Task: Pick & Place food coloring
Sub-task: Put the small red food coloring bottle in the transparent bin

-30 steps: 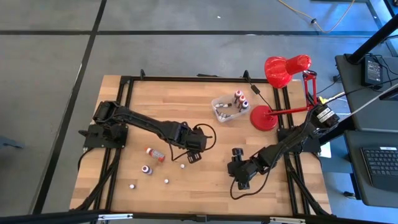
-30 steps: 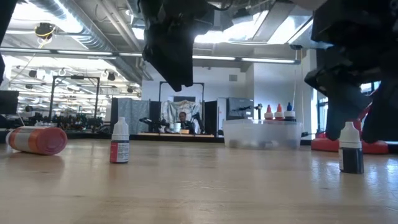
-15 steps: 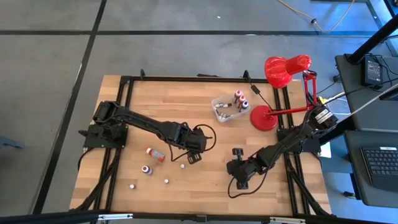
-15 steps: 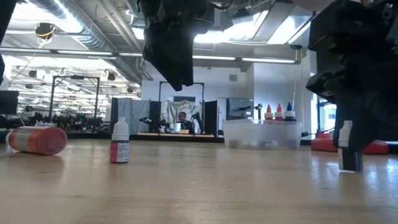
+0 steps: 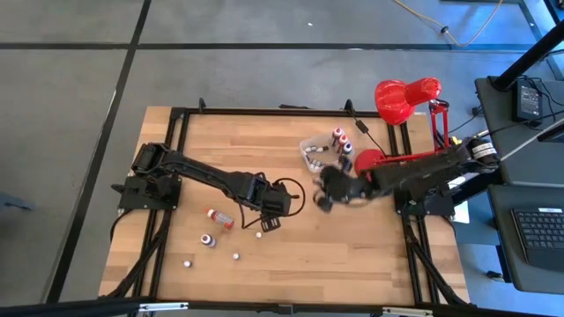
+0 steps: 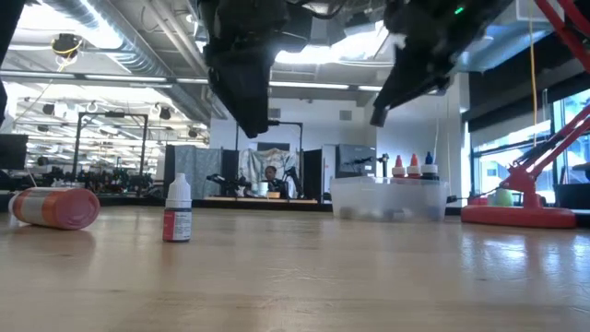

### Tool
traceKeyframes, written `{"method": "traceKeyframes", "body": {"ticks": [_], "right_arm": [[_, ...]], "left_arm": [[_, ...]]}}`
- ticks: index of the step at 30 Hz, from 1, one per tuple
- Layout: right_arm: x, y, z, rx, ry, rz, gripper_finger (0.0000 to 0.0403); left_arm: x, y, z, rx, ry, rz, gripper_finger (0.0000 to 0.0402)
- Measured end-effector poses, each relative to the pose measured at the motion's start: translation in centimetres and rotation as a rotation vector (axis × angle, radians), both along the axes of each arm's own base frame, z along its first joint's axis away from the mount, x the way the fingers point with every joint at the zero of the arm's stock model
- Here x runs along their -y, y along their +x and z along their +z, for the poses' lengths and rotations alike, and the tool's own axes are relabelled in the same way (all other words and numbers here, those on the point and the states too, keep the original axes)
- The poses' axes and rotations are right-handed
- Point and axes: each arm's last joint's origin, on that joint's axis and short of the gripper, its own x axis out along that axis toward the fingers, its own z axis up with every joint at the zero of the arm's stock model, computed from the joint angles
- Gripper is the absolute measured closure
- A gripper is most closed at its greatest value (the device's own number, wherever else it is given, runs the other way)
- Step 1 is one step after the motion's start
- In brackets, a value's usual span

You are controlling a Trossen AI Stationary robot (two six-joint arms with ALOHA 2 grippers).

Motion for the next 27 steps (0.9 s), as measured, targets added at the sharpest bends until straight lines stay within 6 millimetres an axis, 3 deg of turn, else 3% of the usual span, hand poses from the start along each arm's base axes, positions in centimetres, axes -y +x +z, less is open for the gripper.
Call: {"method": "traceKeyframes", "body": {"ticks": [5,11,17,27], "right_arm": [[4.8,0.8,-0.4,0.010,0.008,-0.183,0.0335],[8.5,1.8,-2.6,-0.049,0.092,-0.241,0.0334],[10.2,2.4,-4.5,-0.100,0.100,-0.290,0.0333],[10.9,3.0,-7.3,-0.192,0.145,-0.288,0.0331]], "left_arm": [[0.2,-0.3,-0.1,-0.026,-0.009,-0.009,0.0178],[0.2,-0.2,-0.1,-0.024,-0.008,-0.009,0.0178],[0.2,-0.2,0.0,-0.017,-0.010,-0.009,0.0178],[0.2,-0.2,0.0,-0.017,-0.009,-0.008,0.0178]]}}
